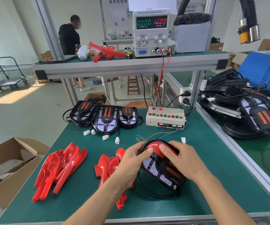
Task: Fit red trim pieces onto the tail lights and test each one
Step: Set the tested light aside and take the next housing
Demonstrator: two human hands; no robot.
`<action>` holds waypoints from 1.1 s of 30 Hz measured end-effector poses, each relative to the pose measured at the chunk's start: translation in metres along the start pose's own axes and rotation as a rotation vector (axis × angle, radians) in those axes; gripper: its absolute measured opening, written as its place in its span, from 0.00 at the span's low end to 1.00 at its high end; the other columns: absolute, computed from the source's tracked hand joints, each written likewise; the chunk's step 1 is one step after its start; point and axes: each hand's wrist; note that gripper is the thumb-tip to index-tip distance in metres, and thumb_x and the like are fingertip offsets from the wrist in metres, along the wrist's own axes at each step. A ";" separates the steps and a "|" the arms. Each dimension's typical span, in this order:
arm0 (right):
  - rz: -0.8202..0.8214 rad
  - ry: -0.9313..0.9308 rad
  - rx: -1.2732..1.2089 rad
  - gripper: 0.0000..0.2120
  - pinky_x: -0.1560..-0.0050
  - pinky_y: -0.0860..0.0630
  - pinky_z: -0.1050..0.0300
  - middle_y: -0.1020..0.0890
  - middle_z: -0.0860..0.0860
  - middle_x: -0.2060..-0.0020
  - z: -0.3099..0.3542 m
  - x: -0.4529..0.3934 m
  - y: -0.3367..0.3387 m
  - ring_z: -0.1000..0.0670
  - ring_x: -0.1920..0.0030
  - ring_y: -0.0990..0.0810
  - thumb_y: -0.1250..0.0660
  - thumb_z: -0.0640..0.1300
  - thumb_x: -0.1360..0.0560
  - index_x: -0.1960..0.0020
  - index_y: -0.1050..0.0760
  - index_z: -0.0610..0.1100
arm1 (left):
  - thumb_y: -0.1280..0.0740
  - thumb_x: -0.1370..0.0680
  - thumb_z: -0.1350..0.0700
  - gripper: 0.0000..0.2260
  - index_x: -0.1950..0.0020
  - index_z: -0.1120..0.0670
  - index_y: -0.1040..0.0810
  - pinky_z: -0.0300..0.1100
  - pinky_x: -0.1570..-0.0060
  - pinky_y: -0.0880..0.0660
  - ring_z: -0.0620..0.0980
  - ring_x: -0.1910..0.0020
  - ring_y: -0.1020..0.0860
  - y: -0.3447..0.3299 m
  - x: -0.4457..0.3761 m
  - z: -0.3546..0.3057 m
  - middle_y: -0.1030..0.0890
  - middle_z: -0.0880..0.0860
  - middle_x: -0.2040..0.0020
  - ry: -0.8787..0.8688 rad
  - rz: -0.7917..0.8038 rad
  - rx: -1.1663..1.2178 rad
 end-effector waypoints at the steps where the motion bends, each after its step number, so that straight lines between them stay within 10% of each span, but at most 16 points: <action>1: -0.001 0.009 -0.002 0.27 0.61 0.27 0.56 0.20 0.59 0.67 0.006 -0.003 0.000 0.56 0.65 0.24 0.42 0.77 0.30 0.60 0.22 0.54 | 0.30 0.23 0.57 0.14 0.39 0.60 0.19 0.50 0.38 0.22 0.57 0.43 0.17 -0.002 0.000 -0.001 0.16 0.62 0.42 -0.006 0.012 -0.002; 16: 0.181 -0.044 -0.191 0.12 0.66 0.30 0.68 0.18 0.60 0.68 0.027 -0.007 0.019 0.62 0.69 0.24 0.30 0.62 0.24 0.61 0.20 0.57 | 0.37 0.17 0.64 0.09 0.40 0.59 0.19 0.43 0.44 0.22 0.51 0.46 0.17 -0.017 -0.003 -0.004 0.15 0.57 0.46 -0.052 -0.043 -0.188; 28: 0.174 0.020 -0.151 0.16 0.35 0.27 0.61 0.17 0.66 0.42 0.013 0.003 0.018 0.67 0.41 0.22 0.34 0.60 0.20 0.34 0.21 0.58 | 0.34 0.17 0.60 0.08 0.39 0.57 0.21 0.39 0.47 0.22 0.49 0.46 0.16 -0.009 -0.001 -0.008 0.14 0.54 0.46 -0.045 0.002 -0.255; 33: 0.106 0.088 -0.194 0.08 0.46 0.25 0.65 0.15 0.65 0.50 0.007 0.008 0.022 0.62 0.48 0.17 0.28 0.53 0.22 0.47 0.19 0.67 | 0.34 0.18 0.60 0.07 0.40 0.56 0.20 0.43 0.43 0.21 0.51 0.46 0.16 -0.012 -0.004 -0.006 0.14 0.54 0.47 -0.050 -0.018 -0.279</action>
Point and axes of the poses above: each hand's wrist, its own x-axis away from the middle knuckle, its own y-axis out of the back of the hand, z = x × y
